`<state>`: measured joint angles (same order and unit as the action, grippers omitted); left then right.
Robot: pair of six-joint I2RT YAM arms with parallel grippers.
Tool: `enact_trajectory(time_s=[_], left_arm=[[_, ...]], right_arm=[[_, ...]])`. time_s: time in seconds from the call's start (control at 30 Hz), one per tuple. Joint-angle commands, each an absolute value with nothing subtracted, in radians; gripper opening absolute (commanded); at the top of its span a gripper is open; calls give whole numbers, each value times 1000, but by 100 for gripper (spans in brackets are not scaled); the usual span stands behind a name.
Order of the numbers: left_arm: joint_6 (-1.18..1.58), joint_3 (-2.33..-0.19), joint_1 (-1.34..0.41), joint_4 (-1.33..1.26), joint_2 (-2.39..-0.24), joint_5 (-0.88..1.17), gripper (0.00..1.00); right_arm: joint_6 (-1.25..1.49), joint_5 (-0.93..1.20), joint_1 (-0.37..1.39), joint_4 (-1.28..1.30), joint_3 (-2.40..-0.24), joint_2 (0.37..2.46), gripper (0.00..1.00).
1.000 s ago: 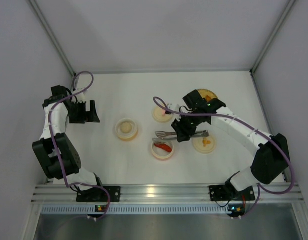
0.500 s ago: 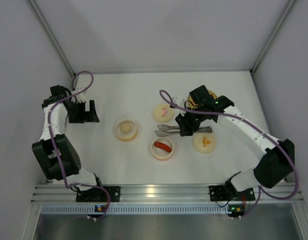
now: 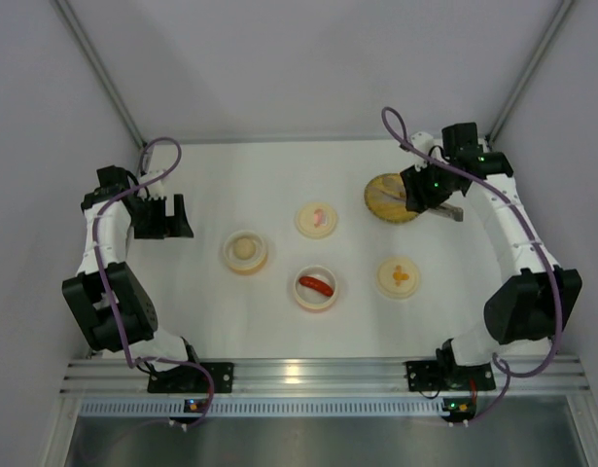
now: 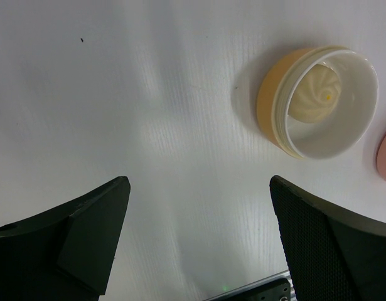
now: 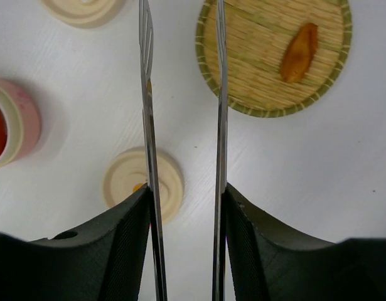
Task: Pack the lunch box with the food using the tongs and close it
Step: Pick up the fake food from the plate.
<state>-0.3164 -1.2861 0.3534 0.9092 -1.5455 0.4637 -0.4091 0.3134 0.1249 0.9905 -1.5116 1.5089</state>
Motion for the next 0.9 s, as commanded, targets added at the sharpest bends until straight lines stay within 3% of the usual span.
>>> enact_trajectory(time_s=[0.0,0.33,0.87], left_arm=[[-311,-1299,357,893,-1537,500,98],[-324,-1295,357,899,-1529,485,98],[-327,-1290,357,893,-1546,480,98]], right_arm=[[-419,204,77,1008,-1591,1580,47],[-443,100,-34,985,-1686,1750,48],[-449,101,-38,982,-1779,1864,50]])
